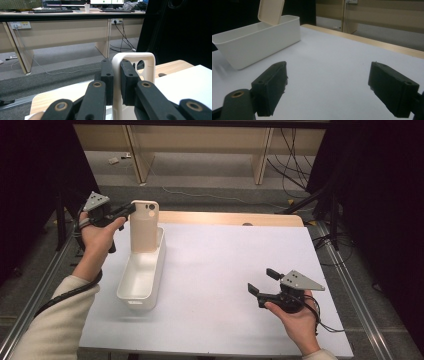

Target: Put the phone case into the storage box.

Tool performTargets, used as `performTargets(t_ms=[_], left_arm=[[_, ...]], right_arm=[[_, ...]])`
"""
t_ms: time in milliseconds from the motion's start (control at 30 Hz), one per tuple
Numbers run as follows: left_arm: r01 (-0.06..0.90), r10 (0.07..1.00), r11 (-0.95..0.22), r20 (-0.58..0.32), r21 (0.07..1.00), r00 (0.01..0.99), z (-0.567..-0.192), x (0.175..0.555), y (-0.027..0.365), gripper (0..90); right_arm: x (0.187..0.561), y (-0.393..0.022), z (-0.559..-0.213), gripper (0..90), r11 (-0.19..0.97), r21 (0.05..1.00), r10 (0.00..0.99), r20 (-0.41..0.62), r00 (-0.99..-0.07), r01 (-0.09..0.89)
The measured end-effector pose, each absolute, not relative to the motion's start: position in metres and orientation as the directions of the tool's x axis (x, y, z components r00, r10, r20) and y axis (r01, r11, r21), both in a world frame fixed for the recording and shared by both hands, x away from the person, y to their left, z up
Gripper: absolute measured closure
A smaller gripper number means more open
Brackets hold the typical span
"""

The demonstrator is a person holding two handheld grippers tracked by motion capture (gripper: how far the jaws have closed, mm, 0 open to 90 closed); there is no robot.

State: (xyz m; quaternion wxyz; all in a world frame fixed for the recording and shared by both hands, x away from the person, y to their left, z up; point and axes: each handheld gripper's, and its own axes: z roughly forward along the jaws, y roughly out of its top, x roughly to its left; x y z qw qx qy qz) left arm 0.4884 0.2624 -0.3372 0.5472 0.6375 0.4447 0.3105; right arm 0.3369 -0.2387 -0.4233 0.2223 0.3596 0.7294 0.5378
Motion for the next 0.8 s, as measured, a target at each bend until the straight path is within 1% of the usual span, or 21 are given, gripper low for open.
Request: performTargets(t_ms=[800], left_arm=[[0.231,0.907,-0.005,-0.093,0.973,0.411,-0.3431,0.4962,0.258,82.1]], right_arm=[[0.3377,-0.2379,-0.4242,16.9,0.152,0.946,0.758,0.074,-0.649,0.286]])
